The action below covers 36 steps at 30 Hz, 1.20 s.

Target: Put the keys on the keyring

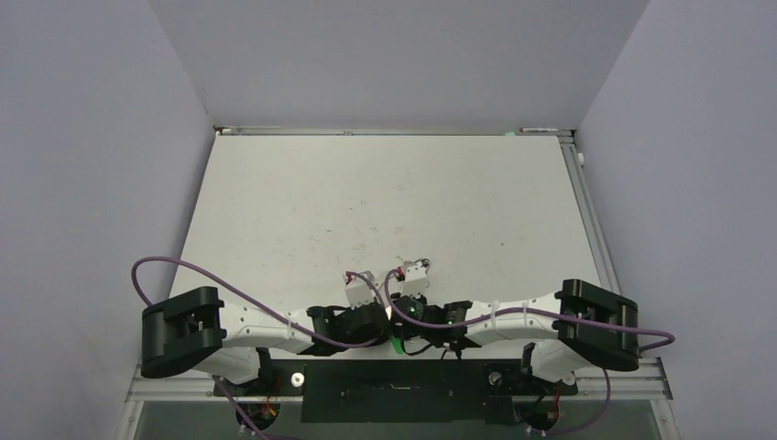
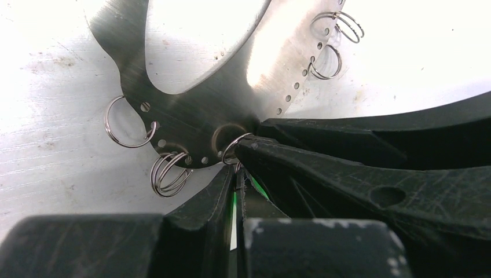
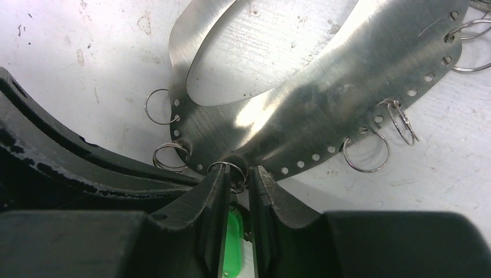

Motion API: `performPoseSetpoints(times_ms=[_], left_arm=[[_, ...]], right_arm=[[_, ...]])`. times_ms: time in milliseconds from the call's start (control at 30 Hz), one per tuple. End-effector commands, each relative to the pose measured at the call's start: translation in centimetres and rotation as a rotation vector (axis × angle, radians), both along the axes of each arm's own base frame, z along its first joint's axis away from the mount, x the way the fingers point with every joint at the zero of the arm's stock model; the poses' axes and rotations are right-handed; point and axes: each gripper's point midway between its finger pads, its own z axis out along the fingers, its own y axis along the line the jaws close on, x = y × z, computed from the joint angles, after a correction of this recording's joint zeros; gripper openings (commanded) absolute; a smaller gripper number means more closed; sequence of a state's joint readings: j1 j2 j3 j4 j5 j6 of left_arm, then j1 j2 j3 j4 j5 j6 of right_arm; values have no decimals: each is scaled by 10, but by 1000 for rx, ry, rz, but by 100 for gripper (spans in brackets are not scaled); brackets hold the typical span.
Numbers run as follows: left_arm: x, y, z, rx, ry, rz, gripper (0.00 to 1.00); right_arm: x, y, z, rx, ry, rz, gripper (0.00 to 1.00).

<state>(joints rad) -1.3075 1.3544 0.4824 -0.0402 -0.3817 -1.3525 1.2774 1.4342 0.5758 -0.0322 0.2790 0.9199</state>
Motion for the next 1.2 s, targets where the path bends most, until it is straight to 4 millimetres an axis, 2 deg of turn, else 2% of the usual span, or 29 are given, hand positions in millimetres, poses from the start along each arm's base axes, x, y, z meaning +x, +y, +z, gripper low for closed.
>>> performPoseSetpoints(times_ms=[0, 267, 433, 767, 933, 1167], left_arm=[[-5, 25, -21, 95, 23, -11, 0], [-6, 28, -22, 88, 24, -6, 0], [-6, 28, -21, 84, 21, -11, 0], [-6, 29, -11, 110, -12, -67, 0], [-2, 24, -4, 132, -48, -125, 0], [1, 19, 5, 164, -70, -204, 0]], right_arm=[[0, -2, -3, -57, -13, -25, 19], [-5, -6, -10, -100, -14, -25, 5], [-1, -7, -7, -127, -46, -17, 5], [9, -12, 15, -212, -153, 82, 5], [8, -11, 18, -250, -177, 160, 5], [15, -20, 21, -359, -237, 234, 5]])
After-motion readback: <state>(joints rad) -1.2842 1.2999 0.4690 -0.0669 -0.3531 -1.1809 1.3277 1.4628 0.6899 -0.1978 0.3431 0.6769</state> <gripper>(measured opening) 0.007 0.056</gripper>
